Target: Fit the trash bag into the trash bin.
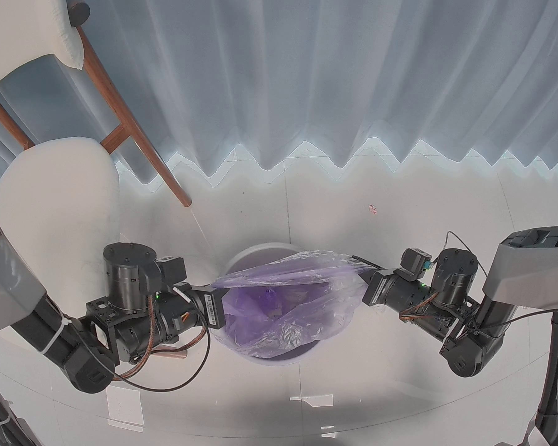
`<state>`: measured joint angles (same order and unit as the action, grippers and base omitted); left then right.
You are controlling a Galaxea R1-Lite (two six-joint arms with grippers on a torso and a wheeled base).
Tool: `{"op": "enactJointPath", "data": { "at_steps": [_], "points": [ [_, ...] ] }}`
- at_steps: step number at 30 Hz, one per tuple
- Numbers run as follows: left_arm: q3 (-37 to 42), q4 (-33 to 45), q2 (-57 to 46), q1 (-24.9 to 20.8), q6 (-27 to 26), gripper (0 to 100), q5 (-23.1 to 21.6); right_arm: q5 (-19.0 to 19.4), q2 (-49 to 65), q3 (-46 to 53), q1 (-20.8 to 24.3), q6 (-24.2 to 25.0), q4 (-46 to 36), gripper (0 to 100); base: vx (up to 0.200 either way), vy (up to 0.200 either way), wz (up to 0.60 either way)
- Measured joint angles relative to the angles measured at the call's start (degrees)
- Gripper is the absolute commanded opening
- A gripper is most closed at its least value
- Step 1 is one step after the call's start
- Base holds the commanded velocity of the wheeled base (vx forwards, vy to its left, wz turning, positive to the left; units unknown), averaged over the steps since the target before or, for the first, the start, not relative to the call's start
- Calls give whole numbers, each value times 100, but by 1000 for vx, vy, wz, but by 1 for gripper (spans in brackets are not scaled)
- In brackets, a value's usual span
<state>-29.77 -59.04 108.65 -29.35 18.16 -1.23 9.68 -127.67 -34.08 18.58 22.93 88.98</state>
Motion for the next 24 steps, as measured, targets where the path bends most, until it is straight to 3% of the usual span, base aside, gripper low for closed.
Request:
{"op": "enactJointPath", "data": {
  "at_steps": [5,10,17,24],
  "points": [
    [201,-30,-78,-11,-150,0,26,-2,-5,22,16,0,0,0,200,0,0],
    [102,-484,20,-38,-185,0,172,-5,-6,24,21,0,2,0,0,0,0],
    [-99,-1119,488,-55,-449,0,878,-7,-11,-12,10,0,0,0,0,0,0],
    [-254,-1185,898,-40,-468,0,965,-106,-110,-207,-30,0,0,0,0,0,0]
  ]
}}
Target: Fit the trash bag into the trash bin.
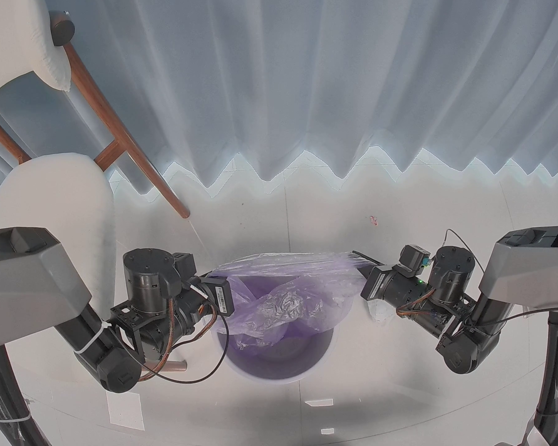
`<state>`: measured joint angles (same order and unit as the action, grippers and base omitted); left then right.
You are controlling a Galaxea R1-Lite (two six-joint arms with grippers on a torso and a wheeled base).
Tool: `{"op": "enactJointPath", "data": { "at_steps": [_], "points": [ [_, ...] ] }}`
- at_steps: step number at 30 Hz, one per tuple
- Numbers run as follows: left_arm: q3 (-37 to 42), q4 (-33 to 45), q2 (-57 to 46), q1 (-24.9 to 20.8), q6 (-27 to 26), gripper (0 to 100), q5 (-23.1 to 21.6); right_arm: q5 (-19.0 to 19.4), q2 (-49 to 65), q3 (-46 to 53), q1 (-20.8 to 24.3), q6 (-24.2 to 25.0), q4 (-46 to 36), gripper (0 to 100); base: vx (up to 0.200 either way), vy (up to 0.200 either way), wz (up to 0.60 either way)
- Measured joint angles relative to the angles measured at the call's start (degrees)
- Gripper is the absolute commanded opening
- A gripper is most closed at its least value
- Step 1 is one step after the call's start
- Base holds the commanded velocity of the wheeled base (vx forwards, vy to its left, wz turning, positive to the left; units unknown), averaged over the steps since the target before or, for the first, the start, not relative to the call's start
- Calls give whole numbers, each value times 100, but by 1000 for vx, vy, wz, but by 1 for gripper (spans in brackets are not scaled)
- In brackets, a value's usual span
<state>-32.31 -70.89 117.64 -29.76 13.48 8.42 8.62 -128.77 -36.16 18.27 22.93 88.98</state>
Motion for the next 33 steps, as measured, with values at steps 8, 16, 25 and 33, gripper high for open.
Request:
{"op": "enactJointPath", "data": {
  "at_steps": [8,16,25,33],
  "points": [
    [-90,-6,160,52,107,0,-6,-202,-224,-375,-41,378,-2,0,0,0,0],
    [-208,27,218,96,224,0,-13,-205,-505,-890,-268,763,0,0,0,0,0],
    [-433,39,405,236,380,0,-17,-195,-866,-1259,-411,1120,-5,0,0,0,0],
    [-429,44,444,226,389,0,-5,-178,-880,-1224,-367,1367,2,100,0,0,0]
  ]
}}
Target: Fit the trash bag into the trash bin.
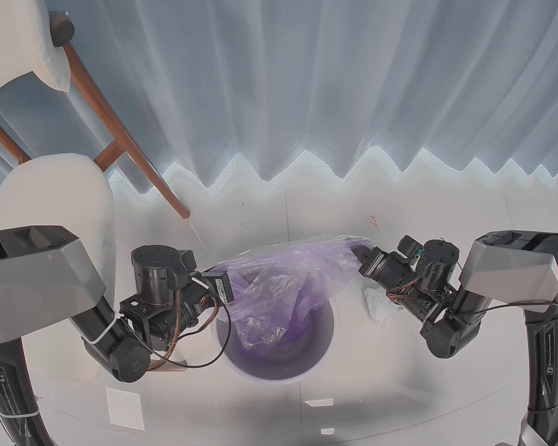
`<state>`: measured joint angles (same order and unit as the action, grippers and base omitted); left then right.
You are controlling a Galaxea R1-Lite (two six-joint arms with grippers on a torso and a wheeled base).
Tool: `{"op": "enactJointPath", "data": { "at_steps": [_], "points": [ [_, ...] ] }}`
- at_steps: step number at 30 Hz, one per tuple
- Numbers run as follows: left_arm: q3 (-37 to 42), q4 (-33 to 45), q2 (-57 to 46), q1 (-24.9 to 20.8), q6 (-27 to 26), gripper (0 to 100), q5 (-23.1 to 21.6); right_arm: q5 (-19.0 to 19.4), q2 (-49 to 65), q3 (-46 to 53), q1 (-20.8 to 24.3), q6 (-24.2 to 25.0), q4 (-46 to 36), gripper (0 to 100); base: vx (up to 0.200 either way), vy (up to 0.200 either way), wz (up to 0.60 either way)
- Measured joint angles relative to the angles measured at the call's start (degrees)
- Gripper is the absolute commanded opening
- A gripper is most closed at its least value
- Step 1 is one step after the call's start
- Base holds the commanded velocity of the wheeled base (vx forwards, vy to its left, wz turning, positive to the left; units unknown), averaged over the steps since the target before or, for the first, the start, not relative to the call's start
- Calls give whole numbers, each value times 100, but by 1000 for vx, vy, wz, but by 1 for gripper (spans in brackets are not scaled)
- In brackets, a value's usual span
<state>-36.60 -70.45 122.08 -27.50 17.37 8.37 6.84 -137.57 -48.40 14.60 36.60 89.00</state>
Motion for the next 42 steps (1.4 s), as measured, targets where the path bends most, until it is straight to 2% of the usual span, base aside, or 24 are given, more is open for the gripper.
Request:
{"op": "enactJointPath", "data": {
  "at_steps": [3,6,16,19,22,25,28,35,38,42],
  "points": [
    [7,0,0,-2,0,0,0,11,124,99,11,178,-7,100,0,0,0],
    [11,-5,0,-4,0,0,0,178,450,300,77,568,-2,100,0,0,0],
    [30,-35,-2,-37,-5,0,-1,1196,1701,1174,282,1429,-2,100,0,0,0],
    [38,-41,-2,-46,-9,0,0,1580,2083,1431,300,1584,-10,100,0,0,0],
    [40,-49,-2,-48,-13,0,7,1710,2423,1580,312,1620,-268,100,0,0,0],
    [41,-50,-5,-57,-18,0,11,1760,2804,1654,345,1640,-831,100,0,0,0],
    [49,-50,-13,-67,-20,0,21,1779,3143,1596,439,1658,-1726,100,0,0,0],
    [63,-55,-66,-88,-33,0,32,1774,3856,1042,714,1710,-4451,100,0,0,0],
    [94,-52,-88,-121,-44,0,38,1675,4066,744,863,1730,-5443,100,0,0,0],
    [146,-82,-107,-184,-66,0,49,1368,4245,483,1133,1773,-6177,100,0,0,0]
  ]
}}
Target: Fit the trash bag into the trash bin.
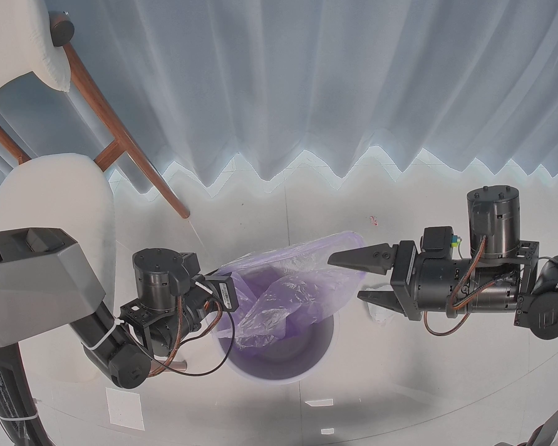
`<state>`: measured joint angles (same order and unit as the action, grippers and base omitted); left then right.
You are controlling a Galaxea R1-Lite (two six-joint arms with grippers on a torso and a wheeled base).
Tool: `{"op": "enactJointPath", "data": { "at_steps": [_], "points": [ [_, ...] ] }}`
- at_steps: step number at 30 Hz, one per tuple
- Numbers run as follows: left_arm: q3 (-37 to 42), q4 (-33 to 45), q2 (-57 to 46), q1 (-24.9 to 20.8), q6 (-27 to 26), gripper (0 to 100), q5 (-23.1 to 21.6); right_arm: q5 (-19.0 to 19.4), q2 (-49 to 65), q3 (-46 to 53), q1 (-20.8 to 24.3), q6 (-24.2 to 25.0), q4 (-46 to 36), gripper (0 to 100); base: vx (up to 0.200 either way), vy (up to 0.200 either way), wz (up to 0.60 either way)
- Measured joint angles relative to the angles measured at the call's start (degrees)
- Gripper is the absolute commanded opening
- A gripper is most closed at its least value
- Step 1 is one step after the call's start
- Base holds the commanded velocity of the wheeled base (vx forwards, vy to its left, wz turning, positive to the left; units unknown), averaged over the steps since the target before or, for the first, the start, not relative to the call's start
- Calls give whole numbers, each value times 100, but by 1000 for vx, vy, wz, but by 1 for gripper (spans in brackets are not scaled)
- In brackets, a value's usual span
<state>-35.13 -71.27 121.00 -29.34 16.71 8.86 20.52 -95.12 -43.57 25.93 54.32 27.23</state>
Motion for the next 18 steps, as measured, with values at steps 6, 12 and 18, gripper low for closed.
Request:
{"op": "enactJointPath", "data": {
  "at_steps": [6,12,18],
  "points": [
    [57,-63,-9,-84,-29,0,27,-123,69,60,417,279,-102,100,0,0,0],
    [96,-118,-6,-117,-200,0,112,-133,-83,-155,607,1101,-94,100,0,0,0],
    [162,-321,-6,-117,-308,0,126,-130,-579,-411,711,1404,-59,100,0,0,0]
  ]
}}
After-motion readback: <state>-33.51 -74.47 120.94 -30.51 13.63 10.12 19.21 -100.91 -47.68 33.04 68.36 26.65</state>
